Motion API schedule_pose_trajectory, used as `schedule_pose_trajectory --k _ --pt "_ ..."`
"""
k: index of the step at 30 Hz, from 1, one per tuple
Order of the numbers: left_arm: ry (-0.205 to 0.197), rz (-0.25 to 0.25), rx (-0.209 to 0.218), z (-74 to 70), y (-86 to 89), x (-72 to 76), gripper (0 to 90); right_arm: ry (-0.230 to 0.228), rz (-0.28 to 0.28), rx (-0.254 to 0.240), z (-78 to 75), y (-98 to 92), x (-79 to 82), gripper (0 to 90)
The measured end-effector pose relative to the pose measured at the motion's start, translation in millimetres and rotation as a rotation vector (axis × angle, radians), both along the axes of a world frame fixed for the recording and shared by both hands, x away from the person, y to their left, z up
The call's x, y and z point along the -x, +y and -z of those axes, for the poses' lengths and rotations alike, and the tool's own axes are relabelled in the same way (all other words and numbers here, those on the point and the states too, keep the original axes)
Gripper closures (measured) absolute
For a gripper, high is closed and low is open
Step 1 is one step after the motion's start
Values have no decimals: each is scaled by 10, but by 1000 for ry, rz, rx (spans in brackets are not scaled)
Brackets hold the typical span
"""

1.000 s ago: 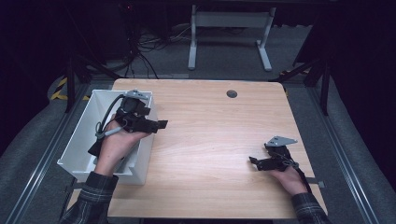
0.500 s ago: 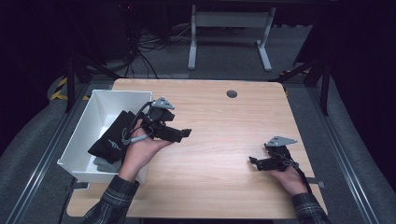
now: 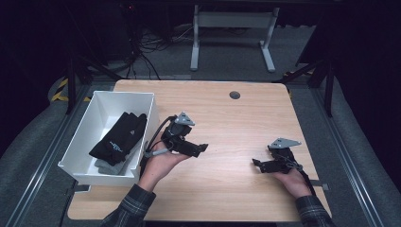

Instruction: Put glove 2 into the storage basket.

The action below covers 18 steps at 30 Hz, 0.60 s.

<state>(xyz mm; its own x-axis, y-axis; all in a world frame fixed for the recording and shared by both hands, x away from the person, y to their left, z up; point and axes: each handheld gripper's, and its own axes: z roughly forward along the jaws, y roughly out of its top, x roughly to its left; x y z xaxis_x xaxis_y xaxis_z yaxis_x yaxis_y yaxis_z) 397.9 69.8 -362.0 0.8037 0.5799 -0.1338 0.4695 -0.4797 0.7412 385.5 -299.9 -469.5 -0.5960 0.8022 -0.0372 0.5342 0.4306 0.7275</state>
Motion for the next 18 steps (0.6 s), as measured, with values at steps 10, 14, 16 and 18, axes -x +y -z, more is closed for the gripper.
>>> schedule_pose_trajectory --k 10,14,16,18 --pt "-11 19 -12 347 -117 49 122 0 0 0 0 0 0 103" --pt "-10 22 -28 480 -151 72 121 1 1 0 0 1 1 103" --pt "-15 19 -28 533 -161 86 120 1 0 0 0 0 0 103" --pt "-16 20 -29 580 -172 98 120 0 0 0 0 0 0 103"
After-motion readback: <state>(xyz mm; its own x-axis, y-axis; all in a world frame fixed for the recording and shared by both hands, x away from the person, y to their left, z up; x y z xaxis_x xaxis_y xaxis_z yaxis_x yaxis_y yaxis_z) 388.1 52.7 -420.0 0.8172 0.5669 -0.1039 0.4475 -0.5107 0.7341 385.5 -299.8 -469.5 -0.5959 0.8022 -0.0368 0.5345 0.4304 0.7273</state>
